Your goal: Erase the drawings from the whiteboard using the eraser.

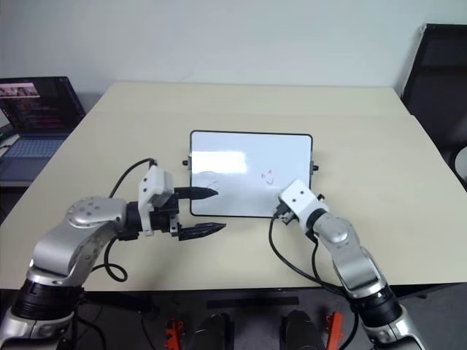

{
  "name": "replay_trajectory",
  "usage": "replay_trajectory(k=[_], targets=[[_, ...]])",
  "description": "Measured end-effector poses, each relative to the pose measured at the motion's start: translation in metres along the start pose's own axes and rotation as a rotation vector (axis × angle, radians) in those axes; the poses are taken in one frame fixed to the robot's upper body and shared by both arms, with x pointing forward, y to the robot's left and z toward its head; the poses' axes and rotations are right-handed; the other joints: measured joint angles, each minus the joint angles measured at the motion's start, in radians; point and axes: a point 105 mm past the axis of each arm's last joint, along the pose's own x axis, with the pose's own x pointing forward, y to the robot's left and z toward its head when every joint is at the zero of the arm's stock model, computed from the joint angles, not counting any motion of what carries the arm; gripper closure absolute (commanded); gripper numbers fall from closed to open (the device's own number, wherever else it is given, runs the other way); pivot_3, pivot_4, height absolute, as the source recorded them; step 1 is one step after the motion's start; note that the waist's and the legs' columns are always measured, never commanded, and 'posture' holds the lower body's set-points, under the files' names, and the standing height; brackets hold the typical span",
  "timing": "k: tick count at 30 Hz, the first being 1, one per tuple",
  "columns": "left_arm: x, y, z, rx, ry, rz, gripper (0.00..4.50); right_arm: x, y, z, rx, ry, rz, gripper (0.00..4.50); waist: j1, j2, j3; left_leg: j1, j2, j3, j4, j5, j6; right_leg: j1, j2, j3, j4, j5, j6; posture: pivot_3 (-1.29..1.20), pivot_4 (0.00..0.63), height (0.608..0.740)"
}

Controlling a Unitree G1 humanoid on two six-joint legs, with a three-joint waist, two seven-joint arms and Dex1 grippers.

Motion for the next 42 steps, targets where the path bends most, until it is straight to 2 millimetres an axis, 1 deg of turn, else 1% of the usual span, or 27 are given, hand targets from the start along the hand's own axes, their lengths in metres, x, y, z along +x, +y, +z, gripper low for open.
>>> replay_trajectory(k=[3, 7, 9, 12, 17, 20, 23, 27, 29, 31, 34, 36, 37, 39, 40, 42], targets=[[0.0, -0.001, -0.002, -0.008, 0.003, -0.001, 0.0, 0.002, -0.003, 0.002, -0.002, -0.005, -0.039, 3.41, 0.0, 0.0, 0.0, 0.0, 0.0, 0.0, 0.0, 0.0, 0.0, 0.0, 0.0, 0.0, 0.0, 0.0, 0.0, 0.0, 0.15, 0.74], [-0.001, -0.002, -0.006, -0.019, 0.008, 0.001, 0.0, 0.004, -0.024, 0.007, -0.016, -0.019, -0.14, 3.41, 0.001, 0.0, 0.0, 0.0, 0.0, 0.0, 0.001, 0.0, 0.0, 0.0, 0.0, 0.0, 0.0, 0.0, 0.0, 0.0, 0.15, 0.74], [-0.001, -0.002, -0.008, -0.026, 0.01, 0.007, 0.0, 0.003, -0.025, 0.006, -0.016, -0.017, -0.141, 3.41, 0.001, 0.0, 0.0, 0.0, 0.0, 0.0, 0.001, 0.0, 0.0, 0.0, 0.0, 0.0, 0.0, 0.0, 0.0, 0.0, 0.15, 0.74], [-0.002, -0.002, -0.01, -0.034, 0.013, 0.018, 0.0, 0.001, -0.023, 0.004, -0.016, -0.006, -0.13, 3.41, 0.002, -0.001, 0.0, 0.0, 0.0, 0.0, 0.001, 0.0, 0.0, 0.0, 0.0, 0.0, 0.0, 0.0, 0.0, 0.0, 0.15, 0.74], [-0.007, -0.002, -0.016, -0.058, 0.018, 0.041, 0.0, -0.009, -0.011, -0.011, -0.037, 0.06, -0.043, 3.41, 0.003, -0.001, -0.001, 0.0, 0.0, 0.0, 0.001, 0.0, 0.0, 0.0, 0.0, 0.0, -0.001, 0.0, 0.0, 0.0, 0.15, 0.74], [-0.013, 0.003, -0.016, -0.06, 0.012, 0.086, 0.0, -0.011, -0.007, -0.013, -0.031, 0.068, -0.025, 3.41, 0.004, -0.002, -0.001, 0.0, 0.0, 0.0, 0.001, 0.0, 0.0, 0.0, 0.0, 0.0, -0.001, 0.0, 0.0, 0.0, 0.15, 0.74], [-0.018, 0.007, -0.015, -0.059, 0.007, 0.125, 0.0, -0.012, -0.007, -0.013, -0.031, 0.067, -0.022, 3.41, 0.004, -0.002, -0.001, 0.0, 0.0, 0.0, 0.001, 0.0, 0.0, 0.0, -0.001, 0.0, -0.001, 0.0, 0.0, 0.0, 0.15, 0.74], [-0.024, 0.011, -0.015, -0.059, 0.01, 0.163, 0.0, -0.016, -0.008, -0.006, -0.008, 0.039, 0.004, 3.41, 0.005, -0.001, 0.0, -0.002, 0.0, 0.0, 0.0, 0.0, -0.001, -0.001, -0.001, 0.0, -0.002, 0.0, 0.0, 0.0, 0.15, 0.74], [-0.028, 0.014, -0.016, -0.067, 0.009, 0.191, 0.0, -0.021, -0.007, 0.004, 0.013, -0.014, 0.029, 3.41, 0.005, -0.001, 0.0, -0.004, 0.0, 0.0, -0.002, 0.0, -0.001, -0.002, -0.001, 0.0, -0.003, -0.001, 0.0, 0.0, 0.15, 0.74], [-0.031, 0.011, -0.019, -0.081, 0.014, 0.203, 0.0, -0.028, -0.002, 0.014, 0.013, -0.075, 0.062, 3.41, 0.005, -0.001, 0.0, -0.004, 0.0, 0.0, -0.003, -0.002, -0.003, -0.002, -0.001, -0.001, -0.003, -0.002, 0.004, 0.0, 0.15, 0.74], [-0.031, 0.004, -0.024, -0.097, 0.024, 0.202, 0.0, -0.035, 0.012, 0.012, 0.083, -0.127, 0.121, 3.41, 0.005, -0.002, 0.001, -0.004, 0.0, -0.001, -0.003, -0.004, -0.006, -0.002, -0.001, -0.002, -0.003, -0.004, 0.006, 0.0, 0.15, 0.74], [-0.03, 0.005, -0.023, -0.093, 0.016, 0.22, 0.0, -0.037, 0.02, 0.012, 0.136, -0.157, 0.138, 3.41, 0.005, -0.002, 0.001, -0.004, 0.0, -0.001, -0.004, -0.004, -0.006, -0.002, -0.001, -0.002, -0.003, -0.004, 0.006, 0.0, 0.15, 0.74], [-0.03, 0.006, -0.02, -0.09, 0.001, 0.233, 0.0, -0.036, 0.024, 0.016, 0.171, -0.189, 0.145, 3.41, 0.005, -0.002, 0.001, -0.004, 0.0, -0.001, -0.003, -0.004, -0.006, -0.002, -0.001, -0.002, -0.003, -0.004, 0.006, 0.0, 0.15, 0.74], [-0.03, 0.007, -0.017, -0.094, -0.023, 0.248, 0.0, -0.036, 0.026, 0.021, 0.186, -0.23, 0.142, 3.41, 0.005, -0.002, 0.001, -0.003, 0.0, 0.0, -0.003, -0.004, -0.006, -0.002, -0.001, -0.001, -0.003, -0.005, 0.004, 0.0, 0.15, 0.74], [-0.03, 0.006, -0.018, -0.096, -0.025, 0.254, 0.0, -0.036, 0.025, 0.023, 0.18, -0.251, 0.128, 3.41, 0.004, -0.002, 0.001, -0.003, 0.0, -0.001, -0.003, -0.004, -0.006, -0.001, -0.001, -0.001, -0.003, -0.006, 0.001, 0.0, 0.15, 0.74], [-0.03, 0.004, -0.021, -0.105, -0.02, 0.259, 0.0, -0.035, 0.023, 0.023, 0.164, -0.284, 0.089, 3.41, 0.004, -0.002, 0.001, -0.002, 0.0, 0.0, -0.003, -0.004, -0.006, 0.0, -0.001, -0.001, -0.003, -0.007, 0.001, 0.0, 0.15, 0.74]])
